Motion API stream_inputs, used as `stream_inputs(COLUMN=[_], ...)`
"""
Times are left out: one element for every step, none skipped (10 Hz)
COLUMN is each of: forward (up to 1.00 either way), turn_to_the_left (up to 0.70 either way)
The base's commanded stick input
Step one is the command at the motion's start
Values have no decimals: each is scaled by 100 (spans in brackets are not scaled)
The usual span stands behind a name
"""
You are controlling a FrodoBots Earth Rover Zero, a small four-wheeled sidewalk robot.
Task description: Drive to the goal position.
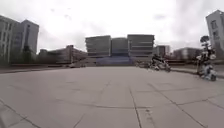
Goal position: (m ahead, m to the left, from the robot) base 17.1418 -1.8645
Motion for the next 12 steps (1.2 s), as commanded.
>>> stream_inputs(forward=[70,70,70,70,70,70,70,70,70,70,70,70], turn_to_the_left=[2,2,2,2,2,2,2,2,2,2,2,2])
